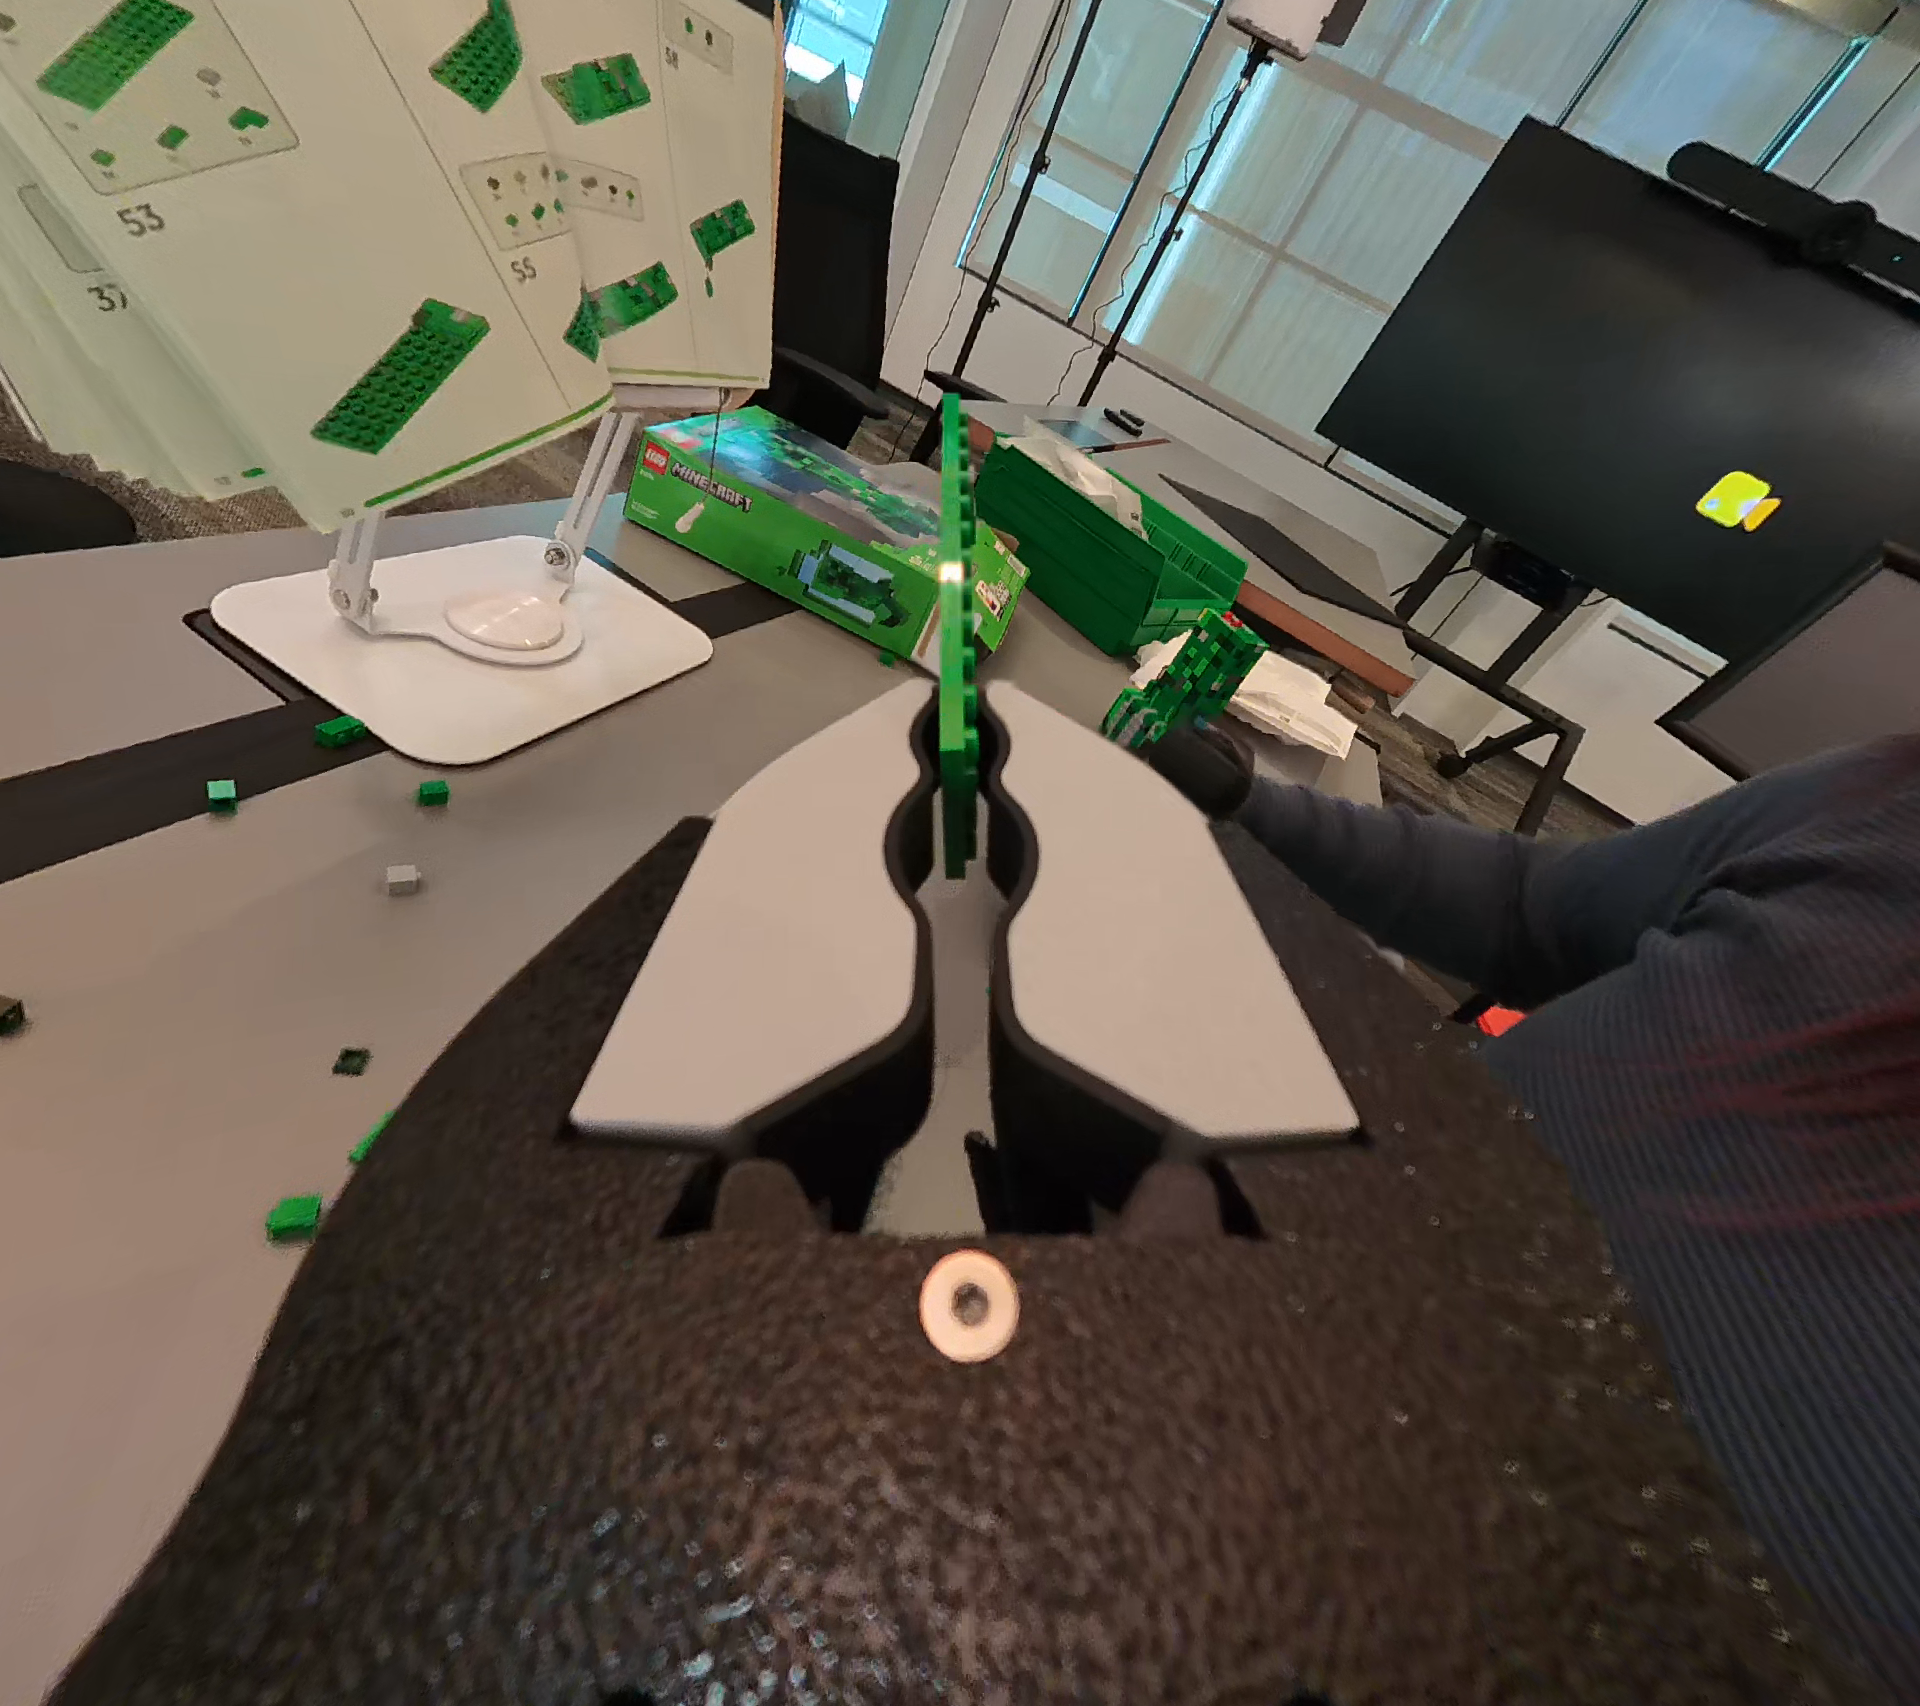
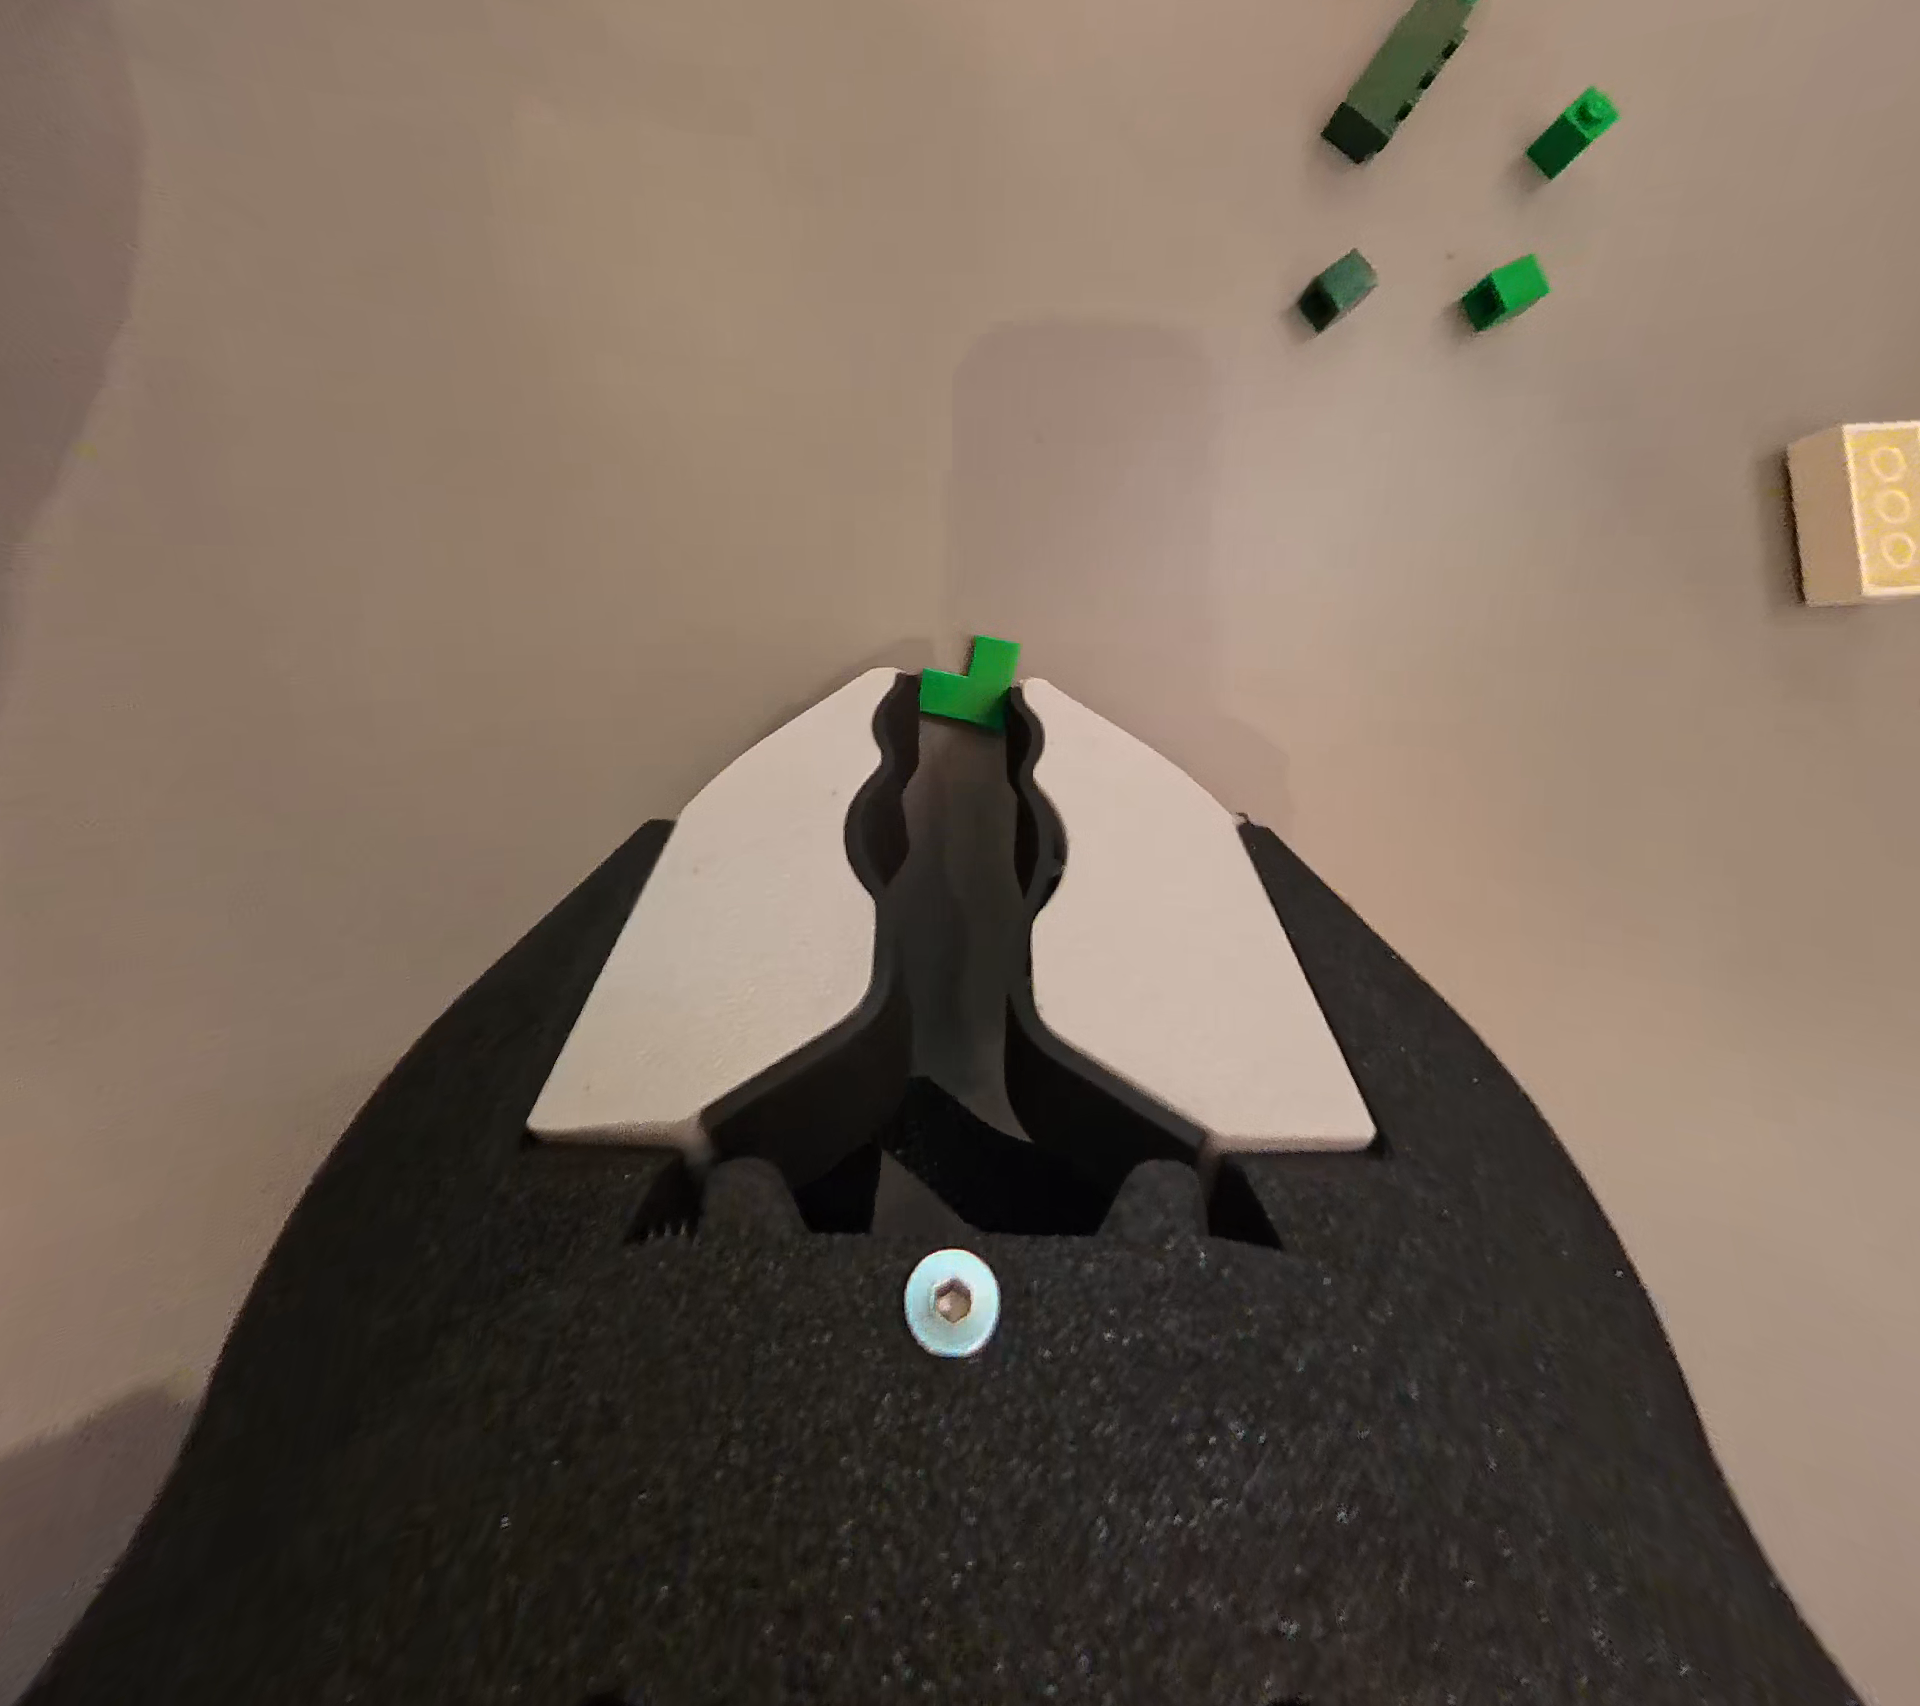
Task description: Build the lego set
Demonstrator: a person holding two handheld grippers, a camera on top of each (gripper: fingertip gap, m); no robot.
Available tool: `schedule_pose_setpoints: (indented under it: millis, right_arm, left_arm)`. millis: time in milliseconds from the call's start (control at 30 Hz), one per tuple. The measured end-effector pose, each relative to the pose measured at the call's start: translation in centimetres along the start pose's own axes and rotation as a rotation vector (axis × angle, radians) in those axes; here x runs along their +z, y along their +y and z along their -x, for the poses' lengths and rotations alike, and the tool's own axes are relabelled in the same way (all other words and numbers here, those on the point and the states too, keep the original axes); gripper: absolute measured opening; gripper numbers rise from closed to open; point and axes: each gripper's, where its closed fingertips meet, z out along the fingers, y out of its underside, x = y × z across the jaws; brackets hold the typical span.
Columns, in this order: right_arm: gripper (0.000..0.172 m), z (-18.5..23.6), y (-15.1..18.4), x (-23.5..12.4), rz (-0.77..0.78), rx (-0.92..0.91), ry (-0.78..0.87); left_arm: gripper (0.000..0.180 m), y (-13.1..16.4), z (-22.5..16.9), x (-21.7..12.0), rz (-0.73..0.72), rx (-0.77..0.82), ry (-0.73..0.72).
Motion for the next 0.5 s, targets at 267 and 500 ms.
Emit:
schedule_pose_setpoints:
  millis: [267, 500]
  right_arm:
    - [0.015, -4.5, -3.8, -3.1, -0.145, 0.078, 0.325]
    - [0.015, -7.2, -6.2, -7.8, -0.334, 0.144, 0.6]
  left_arm:
    - [0.004, -1.2, 2.1, 1.4, -0.225, -0.083, -0.023]
    - [0.004, 8.0, 1.3, 6.8, -0.368, -0.351, -0.03]
